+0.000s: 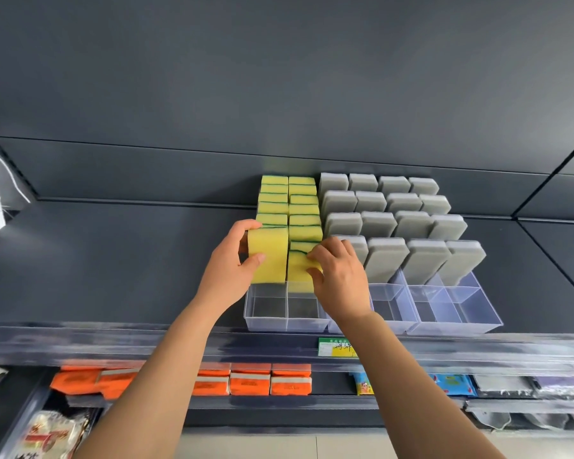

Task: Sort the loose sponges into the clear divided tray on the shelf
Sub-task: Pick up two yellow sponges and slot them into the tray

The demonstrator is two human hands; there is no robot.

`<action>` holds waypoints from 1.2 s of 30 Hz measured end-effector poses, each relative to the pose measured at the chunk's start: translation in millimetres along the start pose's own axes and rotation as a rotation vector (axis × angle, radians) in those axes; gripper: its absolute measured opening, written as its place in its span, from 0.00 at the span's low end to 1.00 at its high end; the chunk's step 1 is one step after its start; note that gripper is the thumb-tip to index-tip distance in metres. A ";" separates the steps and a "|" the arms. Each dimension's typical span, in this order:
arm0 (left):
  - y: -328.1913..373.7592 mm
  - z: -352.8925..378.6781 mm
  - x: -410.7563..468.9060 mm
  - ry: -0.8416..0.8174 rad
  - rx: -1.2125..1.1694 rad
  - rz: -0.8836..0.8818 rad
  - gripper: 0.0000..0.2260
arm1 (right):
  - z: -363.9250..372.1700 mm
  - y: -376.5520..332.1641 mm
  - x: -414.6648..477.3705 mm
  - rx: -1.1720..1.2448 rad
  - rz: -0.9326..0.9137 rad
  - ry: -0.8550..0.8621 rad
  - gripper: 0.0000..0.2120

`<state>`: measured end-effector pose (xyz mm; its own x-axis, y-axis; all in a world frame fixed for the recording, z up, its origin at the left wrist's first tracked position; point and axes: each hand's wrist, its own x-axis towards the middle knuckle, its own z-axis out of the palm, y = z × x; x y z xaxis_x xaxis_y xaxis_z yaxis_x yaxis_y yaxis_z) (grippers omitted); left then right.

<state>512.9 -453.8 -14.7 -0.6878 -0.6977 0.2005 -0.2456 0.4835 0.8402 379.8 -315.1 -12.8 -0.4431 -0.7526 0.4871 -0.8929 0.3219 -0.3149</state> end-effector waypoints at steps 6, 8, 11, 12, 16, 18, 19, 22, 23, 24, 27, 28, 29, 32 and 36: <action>1.4 4.3 -1.2 -0.009 0.087 0.059 0.20 | 0.7 2.5 -4.1 0.034 0.000 -0.037 0.09; 1.5 6.3 -2.3 0.028 0.101 0.074 0.20 | -1.2 5.9 -3.8 0.057 -0.002 -0.056 0.09; 0.9 11.6 -3.7 0.092 0.118 0.086 0.20 | -3.1 10.5 -3.7 0.073 0.007 -0.079 0.09; 0.6 13.5 -3.3 0.104 0.130 0.087 0.20 | -3.1 11.0 -4.3 0.071 0.014 -0.086 0.10; -2.4 17.3 -3.7 0.074 0.186 0.112 0.20 | -1.0 7.4 -6.8 0.046 0.034 -0.080 0.11; -5.9 15.8 -6.6 0.070 0.206 0.111 0.20 | -0.6 5.7 -8.0 0.037 0.036 -0.077 0.11; -7.5 14.8 -8.6 0.071 0.227 0.111 0.19 | -0.7 5.0 -8.5 0.031 0.034 -0.079 0.11; -7.9 13.5 -11.9 0.091 0.309 0.136 0.18 | -2.3 4.4 -11.0 -0.004 0.021 -0.057 0.10; -6.9 12.9 -12.0 0.101 0.345 0.156 0.18 | -2.2 4.2 -11.5 -0.023 0.015 -0.040 0.10; -5.7 12.3 -11.7 0.107 0.385 0.176 0.18 | -2.1 3.8 -11.8 -0.039 0.006 -0.023 0.10; -1.3 12.8 -11.9 0.109 0.502 0.208 0.16 | -0.8 3.2 -11.4 -0.045 -0.049 0.007 0.10; 0.4 13.9 -13.1 0.105 0.532 0.218 0.16 | -0.3 3.4 -11.1 -0.038 -0.066 0.011 0.10; 1.7 14.5 -14.4 0.101 0.554 0.228 0.15 | 0.1 3.5 -10.8 -0.030 -0.074 0.016 0.10; 2.5 12.1 -17.8 0.095 0.574 0.236 0.14 | 0.4 4.5 -11.5 -0.007 -0.082 0.025 0.11; 5.2 8.8 -17.7 0.094 0.593 0.222 0.13 | 0.6 6.8 -13.2 0.006 -0.100 0.028 0.12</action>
<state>517.7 -434.3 -18.3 -0.7097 -0.5775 0.4036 -0.4587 0.8135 0.3576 379.7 -303.4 -21.9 -0.3538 -0.7644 0.5390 -0.9323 0.2422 -0.2685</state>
